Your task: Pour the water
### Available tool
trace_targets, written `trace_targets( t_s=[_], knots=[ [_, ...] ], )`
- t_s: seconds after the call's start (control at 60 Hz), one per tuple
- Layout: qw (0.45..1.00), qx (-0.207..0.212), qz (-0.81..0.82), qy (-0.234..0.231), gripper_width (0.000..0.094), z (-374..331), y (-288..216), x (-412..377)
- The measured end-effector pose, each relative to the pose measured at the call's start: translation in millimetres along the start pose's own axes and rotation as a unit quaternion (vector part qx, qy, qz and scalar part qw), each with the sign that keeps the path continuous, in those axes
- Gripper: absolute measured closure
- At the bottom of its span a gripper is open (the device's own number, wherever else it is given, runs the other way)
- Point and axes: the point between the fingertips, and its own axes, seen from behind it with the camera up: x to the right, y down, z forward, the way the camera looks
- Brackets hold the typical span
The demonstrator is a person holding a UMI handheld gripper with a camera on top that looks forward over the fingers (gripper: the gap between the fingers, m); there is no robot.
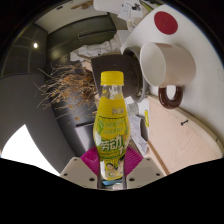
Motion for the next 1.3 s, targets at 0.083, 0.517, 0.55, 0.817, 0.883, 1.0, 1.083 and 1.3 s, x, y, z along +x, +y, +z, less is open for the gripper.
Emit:
trace_targets(
  t_s=[0.083, 0.517, 0.55, 0.817, 0.883, 1.0, 1.083, 1.3],
  knots=[
    [0.999, -0.002, 0.048, -0.01, 0.0656, 6, -7, 5],
    [0.986, -0.016, -0.159, 0.048, 0.0656, 6, -22, -2],
    [0.976, -0.01, -0.213, 0.052, 0.0658, 4, -27, -12],
    [0.83, 0.066, -0.55, 0.06, 0.0654, -32, -108, -106],
    [0.783, 0.094, -0.609, 0.085, 0.0654, -48, -143, -114],
    [0.702, 0.125, -0.686, 0.146, 0.0655, -68, -204, -103],
    [0.656, 0.133, -0.718, 0.193, 0.0656, -79, -243, -81],
    [0.634, 0.099, -0.719, 0.268, 0.0654, -93, -299, 13]
  ],
)
